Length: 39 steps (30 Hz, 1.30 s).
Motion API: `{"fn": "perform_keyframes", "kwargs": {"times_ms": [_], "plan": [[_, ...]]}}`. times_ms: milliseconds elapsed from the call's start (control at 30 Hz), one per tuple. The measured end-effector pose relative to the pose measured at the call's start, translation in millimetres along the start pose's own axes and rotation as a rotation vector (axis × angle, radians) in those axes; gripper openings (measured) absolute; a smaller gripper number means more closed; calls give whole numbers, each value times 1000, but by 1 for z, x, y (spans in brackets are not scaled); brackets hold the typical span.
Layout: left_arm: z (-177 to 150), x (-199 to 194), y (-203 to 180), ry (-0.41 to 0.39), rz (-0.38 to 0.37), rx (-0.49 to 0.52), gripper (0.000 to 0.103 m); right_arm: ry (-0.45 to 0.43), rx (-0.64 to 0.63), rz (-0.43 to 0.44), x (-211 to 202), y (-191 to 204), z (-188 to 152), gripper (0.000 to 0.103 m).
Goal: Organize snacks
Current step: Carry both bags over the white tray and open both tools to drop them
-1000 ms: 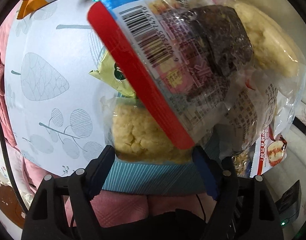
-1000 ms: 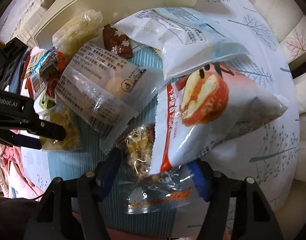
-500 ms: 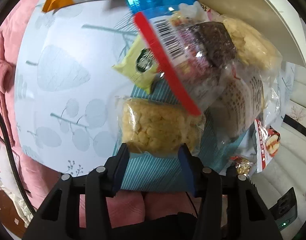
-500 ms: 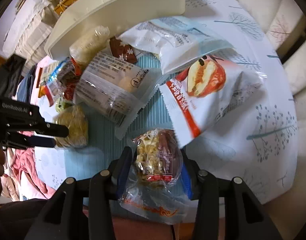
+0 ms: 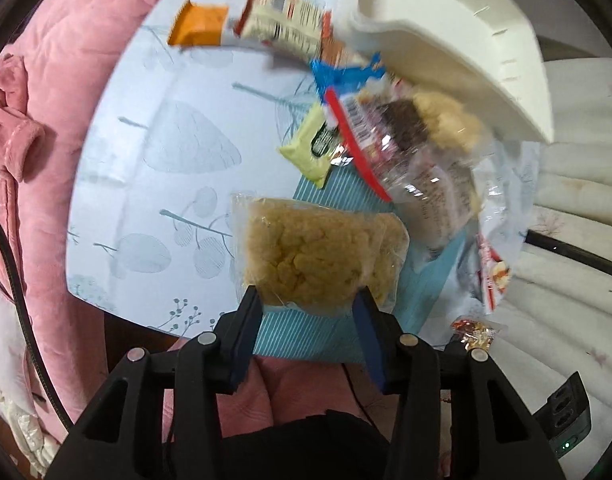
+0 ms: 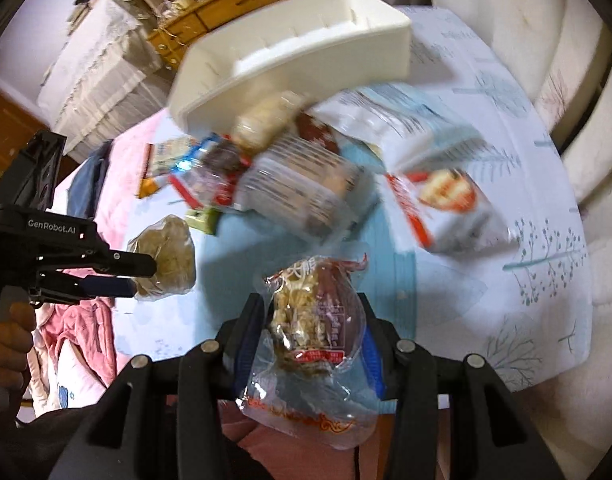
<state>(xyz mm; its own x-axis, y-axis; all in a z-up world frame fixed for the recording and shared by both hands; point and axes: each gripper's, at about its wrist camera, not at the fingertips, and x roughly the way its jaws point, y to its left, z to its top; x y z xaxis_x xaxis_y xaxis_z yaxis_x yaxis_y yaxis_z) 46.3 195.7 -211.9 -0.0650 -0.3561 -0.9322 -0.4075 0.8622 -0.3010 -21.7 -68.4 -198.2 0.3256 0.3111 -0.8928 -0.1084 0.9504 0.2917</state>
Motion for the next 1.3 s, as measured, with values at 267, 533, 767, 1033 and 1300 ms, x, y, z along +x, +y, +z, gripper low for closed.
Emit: {"fn": "perform_keyframes", "kwargs": {"times_ms": [267, 533, 767, 1033, 1300], "plan": [[9, -60, -32, -124, -26, 77, 45, -81, -86, 47, -24, 30, 28, 45], [42, -106, -69, -242, -45, 130, 45, -212, -145, 52, -46, 51, 87, 45], [78, -133, -93, -335, -86, 120, 45, -333, -144, 53, -66, 56, 143, 45], [115, -126, -129, -410, -129, 177, 45, -411, -113, 29, -54, 39, 187, 46], [145, -92, -156, -421, -113, 229, 46, -421, -36, 46, -26, 4, 210, 47]]}}
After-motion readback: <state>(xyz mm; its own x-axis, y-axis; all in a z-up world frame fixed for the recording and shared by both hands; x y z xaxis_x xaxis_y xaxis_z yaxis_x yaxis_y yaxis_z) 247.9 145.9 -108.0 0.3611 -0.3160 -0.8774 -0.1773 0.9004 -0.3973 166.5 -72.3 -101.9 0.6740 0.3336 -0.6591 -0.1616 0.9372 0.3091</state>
